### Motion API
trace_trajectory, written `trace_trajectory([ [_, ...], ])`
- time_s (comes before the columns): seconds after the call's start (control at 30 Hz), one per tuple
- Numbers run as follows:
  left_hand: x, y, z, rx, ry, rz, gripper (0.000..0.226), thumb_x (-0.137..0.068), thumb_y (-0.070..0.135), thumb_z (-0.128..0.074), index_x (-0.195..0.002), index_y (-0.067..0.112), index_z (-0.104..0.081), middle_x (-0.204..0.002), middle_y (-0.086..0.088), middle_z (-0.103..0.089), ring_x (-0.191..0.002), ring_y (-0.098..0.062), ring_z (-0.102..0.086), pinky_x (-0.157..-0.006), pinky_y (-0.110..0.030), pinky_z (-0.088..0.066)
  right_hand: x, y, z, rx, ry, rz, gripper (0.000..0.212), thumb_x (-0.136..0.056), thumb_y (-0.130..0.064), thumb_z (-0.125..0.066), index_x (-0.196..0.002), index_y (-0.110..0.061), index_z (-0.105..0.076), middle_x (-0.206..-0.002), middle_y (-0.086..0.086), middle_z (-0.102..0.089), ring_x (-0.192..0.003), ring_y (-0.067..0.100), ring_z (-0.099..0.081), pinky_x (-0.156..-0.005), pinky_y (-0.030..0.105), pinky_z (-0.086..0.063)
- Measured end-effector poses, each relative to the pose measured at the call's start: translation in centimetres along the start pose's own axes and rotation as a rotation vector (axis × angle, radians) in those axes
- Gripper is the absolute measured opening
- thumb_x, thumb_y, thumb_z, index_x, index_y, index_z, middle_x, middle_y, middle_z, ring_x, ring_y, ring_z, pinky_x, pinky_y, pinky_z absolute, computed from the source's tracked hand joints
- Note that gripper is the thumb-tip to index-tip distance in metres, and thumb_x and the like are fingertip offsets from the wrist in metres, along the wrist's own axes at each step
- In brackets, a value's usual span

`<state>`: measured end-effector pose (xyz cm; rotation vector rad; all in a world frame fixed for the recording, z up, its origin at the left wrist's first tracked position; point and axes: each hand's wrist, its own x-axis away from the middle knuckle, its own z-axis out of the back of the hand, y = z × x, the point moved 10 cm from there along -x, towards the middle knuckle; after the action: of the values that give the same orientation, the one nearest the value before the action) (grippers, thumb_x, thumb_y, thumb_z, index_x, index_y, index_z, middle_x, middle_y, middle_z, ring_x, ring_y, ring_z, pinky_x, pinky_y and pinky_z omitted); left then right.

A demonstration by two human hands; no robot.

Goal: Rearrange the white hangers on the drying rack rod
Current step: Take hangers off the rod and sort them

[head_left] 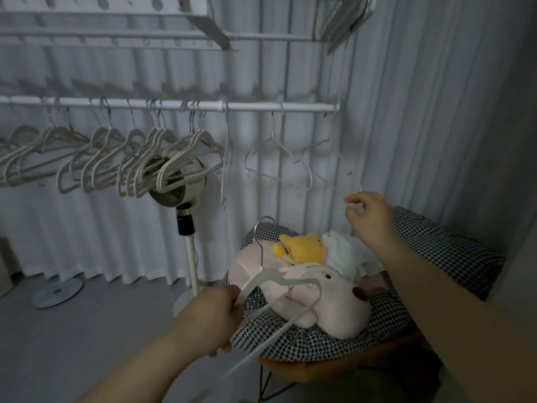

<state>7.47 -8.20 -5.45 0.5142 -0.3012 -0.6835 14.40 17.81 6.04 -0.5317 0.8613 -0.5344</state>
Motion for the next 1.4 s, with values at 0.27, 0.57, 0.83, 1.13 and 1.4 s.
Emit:
trace_trajectory([
  [0.27,-7.6,9.5,0.8,-0.274,0.076,-0.088,0.024,-0.093,0.014,-0.038,-0.110,0.003,-0.050,-0.114,-0.016,-0.060,-0.101,-0.031,-0.060,-0.067,-0.023,-0.039,-8.2,4.4,-1.7,0.018,-0.152,-0.183,0.060,-0.089,-0.027,-0.053,-0.140,-0.010,-0.027,-0.145,0.015,-0.030,-0.132,0.032,-0.026,-0.108,0.037,-0.025],
  [0.57,-14.1,10.4,2.2,-0.217,0.137,-0.004,0.021,-0.092,0.010,-0.038,-0.107,0.005,-0.052,-0.112,-0.014,-0.063,-0.090,-0.026,-0.064,-0.051,-0.027,-0.042,-14.6,1.3,-5.0,0.103,-0.275,0.241,0.055,-0.091,-0.020,-0.050,-0.140,-0.013,-0.028,-0.140,0.007,-0.042,-0.129,0.024,-0.033,-0.102,0.026,-0.028],
  [0.83,-13.9,6.0,2.4,-0.109,0.147,0.145,0.025,-0.095,0.018,-0.033,-0.103,0.008,-0.054,-0.101,-0.011,-0.064,-0.071,-0.023,-0.062,-0.044,-0.020,-0.043,-15.2,-0.4,-11.8,-0.216,-0.558,0.213,0.042,-0.086,-0.014,-0.058,-0.127,-0.009,-0.048,-0.093,0.002,-0.059,-0.090,0.015,-0.055,-0.080,0.020,-0.042],
  [1.13,-13.9,6.0,4.1,-0.110,0.134,0.191,0.023,-0.094,0.023,-0.035,-0.103,0.010,-0.053,-0.099,-0.010,-0.064,-0.085,-0.028,-0.067,-0.061,-0.035,-0.053,-18.0,-1.5,-8.5,0.002,-0.069,0.351,0.029,-0.086,-0.016,-0.054,-0.114,-0.014,-0.061,-0.125,0.009,-0.057,-0.119,0.026,-0.045,-0.095,0.027,-0.030],
  [1.4,-19.5,10.4,7.1,-0.309,0.258,0.114,0.019,-0.093,0.012,-0.037,-0.105,0.008,-0.051,-0.106,-0.014,-0.062,-0.092,-0.028,-0.065,-0.066,-0.030,-0.050,-19.5,5.8,-9.4,-0.072,-0.322,0.007,0.059,-0.091,-0.012,-0.047,-0.143,-0.010,-0.020,-0.147,0.013,-0.023,-0.126,0.029,-0.040,-0.103,0.032,-0.035],
])
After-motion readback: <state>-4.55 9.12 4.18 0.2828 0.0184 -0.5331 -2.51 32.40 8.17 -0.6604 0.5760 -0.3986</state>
